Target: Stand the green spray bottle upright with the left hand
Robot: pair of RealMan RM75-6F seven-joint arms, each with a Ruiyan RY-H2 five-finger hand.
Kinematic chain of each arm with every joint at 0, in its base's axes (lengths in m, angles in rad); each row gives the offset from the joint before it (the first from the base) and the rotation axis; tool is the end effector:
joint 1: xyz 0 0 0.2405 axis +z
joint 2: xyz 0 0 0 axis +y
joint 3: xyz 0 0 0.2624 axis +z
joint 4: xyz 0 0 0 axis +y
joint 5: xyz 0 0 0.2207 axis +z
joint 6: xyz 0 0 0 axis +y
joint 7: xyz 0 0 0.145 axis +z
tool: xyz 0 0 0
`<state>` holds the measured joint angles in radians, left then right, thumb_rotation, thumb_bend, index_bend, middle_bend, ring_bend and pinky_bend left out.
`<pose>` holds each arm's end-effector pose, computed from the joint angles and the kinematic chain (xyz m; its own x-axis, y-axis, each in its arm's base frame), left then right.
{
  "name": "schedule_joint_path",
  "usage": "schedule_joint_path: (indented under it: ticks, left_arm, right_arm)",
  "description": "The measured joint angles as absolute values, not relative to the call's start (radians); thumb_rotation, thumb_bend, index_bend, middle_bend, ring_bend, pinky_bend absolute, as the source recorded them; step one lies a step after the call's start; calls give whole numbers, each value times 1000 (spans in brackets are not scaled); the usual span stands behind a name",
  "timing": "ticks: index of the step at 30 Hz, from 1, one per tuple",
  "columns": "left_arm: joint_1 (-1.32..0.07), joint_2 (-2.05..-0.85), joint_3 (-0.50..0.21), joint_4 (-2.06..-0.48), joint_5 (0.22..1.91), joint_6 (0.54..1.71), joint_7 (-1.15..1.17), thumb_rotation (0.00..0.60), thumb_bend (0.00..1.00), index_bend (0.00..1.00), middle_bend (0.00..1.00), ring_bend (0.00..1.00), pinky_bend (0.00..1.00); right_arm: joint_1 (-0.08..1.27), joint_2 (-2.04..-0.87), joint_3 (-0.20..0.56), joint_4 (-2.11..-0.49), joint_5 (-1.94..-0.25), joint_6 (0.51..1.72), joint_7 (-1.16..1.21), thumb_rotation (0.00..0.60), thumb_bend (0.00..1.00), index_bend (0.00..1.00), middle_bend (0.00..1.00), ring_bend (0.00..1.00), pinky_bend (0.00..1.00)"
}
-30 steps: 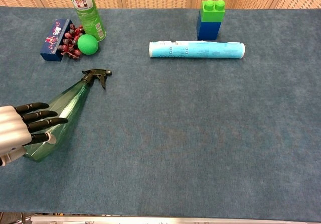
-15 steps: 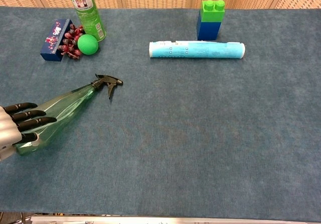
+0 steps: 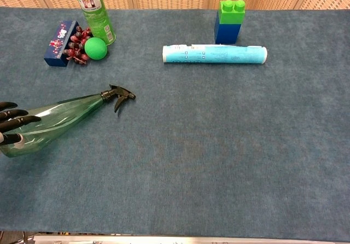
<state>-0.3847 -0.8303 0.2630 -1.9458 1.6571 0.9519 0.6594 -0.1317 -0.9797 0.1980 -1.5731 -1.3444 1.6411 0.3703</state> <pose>-0.2695 0.1532 0.1137 0.9203 0.2831 0.2702 0.3912 -0.6507 -0.6508 -0.3647 -0.1329 0.2561 0.2502 0.2947 0.9223 -0.9541 0.2368 0.1832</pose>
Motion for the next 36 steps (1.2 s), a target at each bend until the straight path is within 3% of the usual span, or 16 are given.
schedule_joint_path:
  ticks: [29,36]
  left_arm:
    - [-311,-844,188,-1805,1555,1051,560,600,584,270,0,0,30]
    - [-300,-819,163,-1830,1535,1085,580,600,424,269,0,0,30]
  right_arm:
    - [-131,-980,199,-1574,-1342,1639,370,600,96,485,338,255,359]
    - [-133,-980,198,-1574,-1343,1641,370,600,96,485,338,255,359]
